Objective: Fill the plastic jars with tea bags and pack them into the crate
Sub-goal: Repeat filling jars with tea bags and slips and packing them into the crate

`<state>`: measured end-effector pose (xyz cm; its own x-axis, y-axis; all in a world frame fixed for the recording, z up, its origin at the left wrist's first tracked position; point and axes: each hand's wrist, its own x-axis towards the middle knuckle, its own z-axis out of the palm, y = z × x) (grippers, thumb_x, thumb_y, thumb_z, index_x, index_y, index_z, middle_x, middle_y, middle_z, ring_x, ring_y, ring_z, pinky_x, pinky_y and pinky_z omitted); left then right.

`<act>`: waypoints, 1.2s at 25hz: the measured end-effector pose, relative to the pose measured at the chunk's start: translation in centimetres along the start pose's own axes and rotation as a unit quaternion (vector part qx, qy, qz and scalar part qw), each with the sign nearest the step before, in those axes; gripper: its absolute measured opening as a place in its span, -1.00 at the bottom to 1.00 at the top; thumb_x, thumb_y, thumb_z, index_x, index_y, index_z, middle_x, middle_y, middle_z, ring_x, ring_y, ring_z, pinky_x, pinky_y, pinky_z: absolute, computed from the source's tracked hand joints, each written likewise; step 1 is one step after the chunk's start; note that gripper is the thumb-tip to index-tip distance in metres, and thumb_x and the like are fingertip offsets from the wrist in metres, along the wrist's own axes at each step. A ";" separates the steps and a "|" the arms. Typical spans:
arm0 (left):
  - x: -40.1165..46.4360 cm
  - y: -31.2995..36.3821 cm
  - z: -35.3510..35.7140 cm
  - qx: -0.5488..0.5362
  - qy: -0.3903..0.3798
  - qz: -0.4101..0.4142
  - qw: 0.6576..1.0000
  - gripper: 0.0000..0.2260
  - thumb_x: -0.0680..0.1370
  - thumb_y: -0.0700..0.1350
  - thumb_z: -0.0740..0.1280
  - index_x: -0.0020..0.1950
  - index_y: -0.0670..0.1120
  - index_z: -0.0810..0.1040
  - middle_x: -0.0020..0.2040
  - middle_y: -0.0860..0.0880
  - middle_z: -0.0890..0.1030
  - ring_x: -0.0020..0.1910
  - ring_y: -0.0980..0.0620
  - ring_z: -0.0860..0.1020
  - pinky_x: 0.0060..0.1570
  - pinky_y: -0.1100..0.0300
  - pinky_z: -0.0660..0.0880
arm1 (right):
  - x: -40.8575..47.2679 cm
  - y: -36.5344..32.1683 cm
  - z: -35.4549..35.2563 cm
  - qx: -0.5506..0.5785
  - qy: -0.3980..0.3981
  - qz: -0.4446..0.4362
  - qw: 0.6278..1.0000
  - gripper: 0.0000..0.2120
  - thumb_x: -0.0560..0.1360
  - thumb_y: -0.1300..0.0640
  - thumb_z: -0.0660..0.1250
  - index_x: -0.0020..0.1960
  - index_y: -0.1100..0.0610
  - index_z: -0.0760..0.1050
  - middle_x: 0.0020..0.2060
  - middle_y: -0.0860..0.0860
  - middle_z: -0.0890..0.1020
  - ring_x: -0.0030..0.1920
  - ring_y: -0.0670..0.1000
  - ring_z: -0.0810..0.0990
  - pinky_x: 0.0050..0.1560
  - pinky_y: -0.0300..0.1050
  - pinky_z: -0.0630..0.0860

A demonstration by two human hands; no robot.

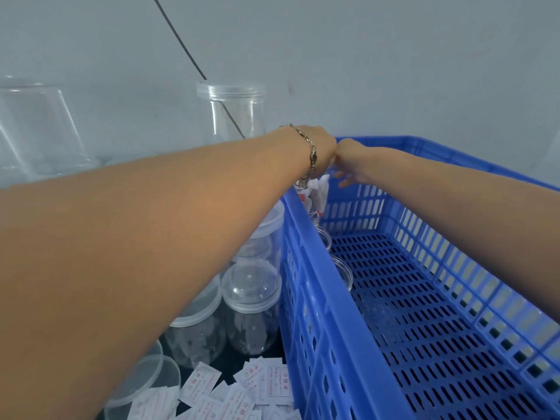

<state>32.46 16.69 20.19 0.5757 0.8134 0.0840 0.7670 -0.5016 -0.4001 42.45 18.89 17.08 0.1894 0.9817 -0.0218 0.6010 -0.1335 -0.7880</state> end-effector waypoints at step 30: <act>-13.4 -10.0 1.1 -0.496 0.060 -0.232 0.834 -0.41 0.48 -0.05 0.44 0.41 -0.21 0.29 0.24 -0.01 0.42 0.13 0.02 0.40 0.06 0.15 0.36 | -8.1 -11.4 3.5 0.090 -0.024 -0.074 0.993 -0.77 0.42 0.39 0.24 0.05 0.21 0.39 0.10 0.13 0.43 0.24 0.13 0.46 0.20 -0.09 0.49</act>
<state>16.81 11.10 22.08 0.1292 0.9826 0.1335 0.7379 -0.1852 0.6490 31.34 12.93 24.09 0.0698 0.9947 0.0760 0.4696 0.0344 -0.8822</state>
